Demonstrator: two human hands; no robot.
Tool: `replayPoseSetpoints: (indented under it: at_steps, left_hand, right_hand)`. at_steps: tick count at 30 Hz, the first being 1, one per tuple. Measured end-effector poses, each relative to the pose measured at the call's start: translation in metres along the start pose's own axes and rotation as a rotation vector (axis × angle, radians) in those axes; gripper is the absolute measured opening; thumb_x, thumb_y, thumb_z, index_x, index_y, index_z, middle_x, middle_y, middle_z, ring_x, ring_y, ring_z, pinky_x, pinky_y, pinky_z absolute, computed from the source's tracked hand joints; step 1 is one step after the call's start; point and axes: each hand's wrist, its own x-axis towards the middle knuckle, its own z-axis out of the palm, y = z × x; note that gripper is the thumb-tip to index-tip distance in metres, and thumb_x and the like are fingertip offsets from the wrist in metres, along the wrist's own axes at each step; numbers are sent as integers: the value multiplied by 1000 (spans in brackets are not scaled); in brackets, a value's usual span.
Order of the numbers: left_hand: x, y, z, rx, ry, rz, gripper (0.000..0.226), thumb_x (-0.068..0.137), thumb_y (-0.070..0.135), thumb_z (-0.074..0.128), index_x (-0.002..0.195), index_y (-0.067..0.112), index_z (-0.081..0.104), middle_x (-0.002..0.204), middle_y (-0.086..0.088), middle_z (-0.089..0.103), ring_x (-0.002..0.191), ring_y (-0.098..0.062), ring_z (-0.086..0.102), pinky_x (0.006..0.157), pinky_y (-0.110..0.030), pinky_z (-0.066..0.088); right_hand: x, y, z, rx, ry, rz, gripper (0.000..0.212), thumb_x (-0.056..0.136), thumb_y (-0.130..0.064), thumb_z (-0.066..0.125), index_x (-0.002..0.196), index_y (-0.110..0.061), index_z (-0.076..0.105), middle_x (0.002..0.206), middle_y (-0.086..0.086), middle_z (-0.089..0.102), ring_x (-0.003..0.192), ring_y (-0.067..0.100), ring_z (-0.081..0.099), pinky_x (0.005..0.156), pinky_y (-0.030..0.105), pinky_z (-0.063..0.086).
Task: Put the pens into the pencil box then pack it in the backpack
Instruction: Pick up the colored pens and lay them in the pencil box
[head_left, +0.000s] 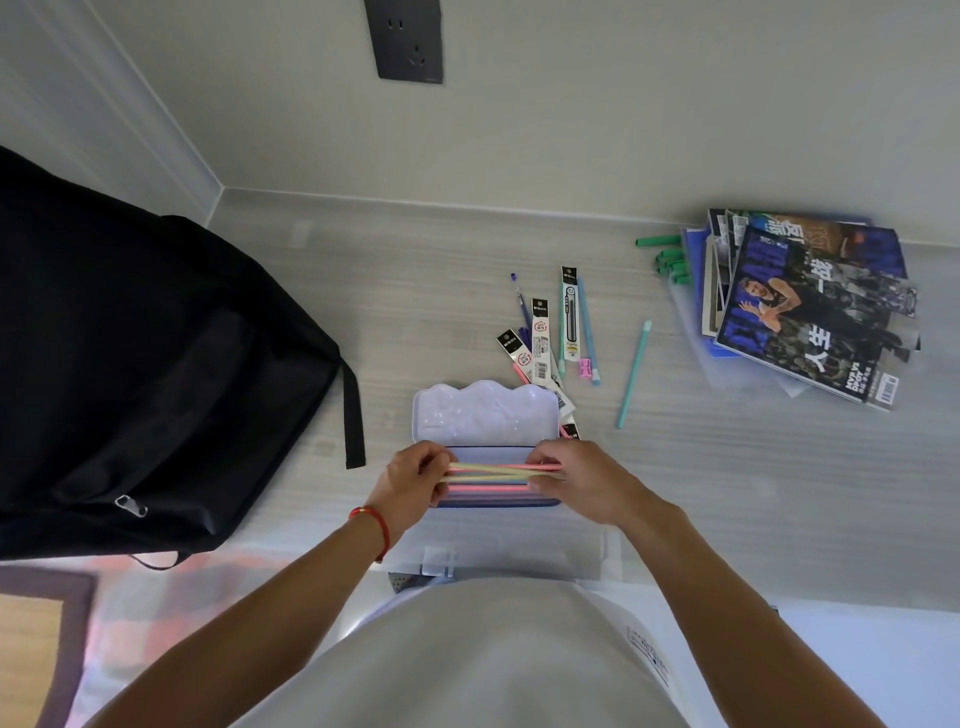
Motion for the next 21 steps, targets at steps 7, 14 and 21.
replayPoseSetpoints:
  at_steps: [7, 14, 21]
  left_hand:
    - [5, -3, -12, 446, 41, 373, 17, 91, 9, 65, 103, 17, 73, 98, 2, 68, 85, -14, 65, 76, -20, 57]
    - [5, -6, -15, 908, 111, 674, 26, 71, -6, 77, 88, 14, 75, 78, -4, 70, 76, -28, 62, 65, -33, 55]
    - [3, -3, -13, 869, 124, 609, 15, 85, 5, 68, 99, 11, 72, 92, -8, 70, 86, -30, 57, 76, -39, 56]
  right_hand:
    - [8, 8, 15, -121, 202, -60, 12, 92, -22, 72, 100, -14, 76, 102, 6, 64, 92, 23, 63, 79, 35, 53]
    - [11, 4, 35, -251, 312, 9, 19, 94, -33, 68, 106, -21, 74, 113, 1, 61, 110, 19, 56, 85, 34, 56]
    - [16, -3, 42, -392, 280, -5, 21, 98, -34, 60, 109, -23, 74, 109, -2, 62, 118, 17, 52, 86, 29, 55]
